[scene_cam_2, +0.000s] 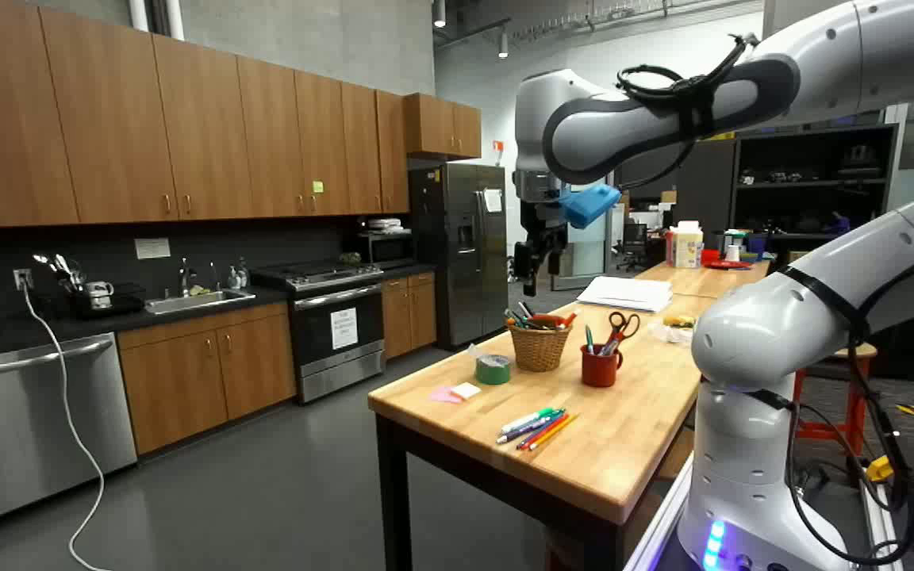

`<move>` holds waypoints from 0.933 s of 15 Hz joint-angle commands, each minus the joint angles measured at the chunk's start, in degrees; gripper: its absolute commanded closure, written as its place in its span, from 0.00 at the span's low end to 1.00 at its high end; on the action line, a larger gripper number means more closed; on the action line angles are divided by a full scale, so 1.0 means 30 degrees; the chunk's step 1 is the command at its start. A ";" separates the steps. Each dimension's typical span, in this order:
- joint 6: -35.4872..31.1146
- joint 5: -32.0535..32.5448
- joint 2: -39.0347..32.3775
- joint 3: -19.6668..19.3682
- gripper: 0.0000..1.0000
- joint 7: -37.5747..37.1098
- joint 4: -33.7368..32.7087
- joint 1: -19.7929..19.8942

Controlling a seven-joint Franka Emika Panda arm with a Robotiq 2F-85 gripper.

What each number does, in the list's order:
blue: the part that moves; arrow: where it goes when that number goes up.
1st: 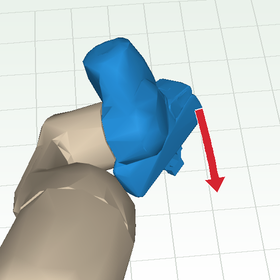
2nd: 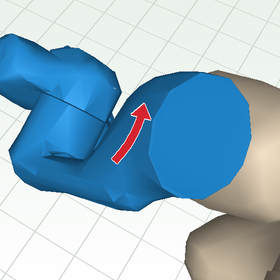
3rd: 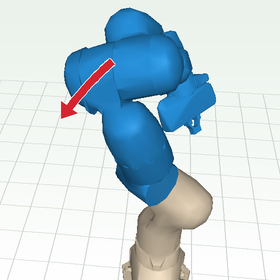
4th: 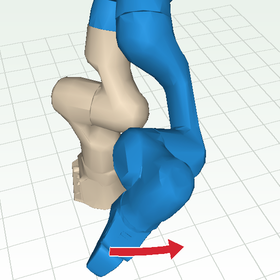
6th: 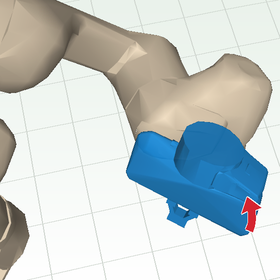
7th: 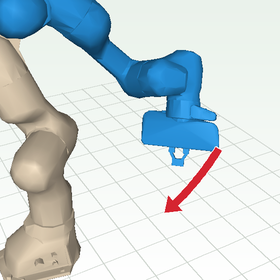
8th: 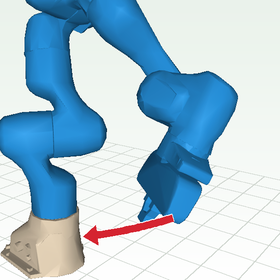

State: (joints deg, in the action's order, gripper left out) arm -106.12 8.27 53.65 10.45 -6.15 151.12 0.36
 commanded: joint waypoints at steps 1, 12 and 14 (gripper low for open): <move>0.0085 0.0236 -0.0073 -0.0246 0.00 -0.0232 -0.0057 -0.0346; -0.0429 0.0429 -0.0701 0.0084 0.00 -0.0278 -0.0073 -0.0422; -0.0656 0.0487 -0.1120 0.0284 0.00 -0.0244 -0.0059 -0.0594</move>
State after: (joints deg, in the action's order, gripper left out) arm -106.71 8.33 52.93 10.72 -6.14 151.19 -0.24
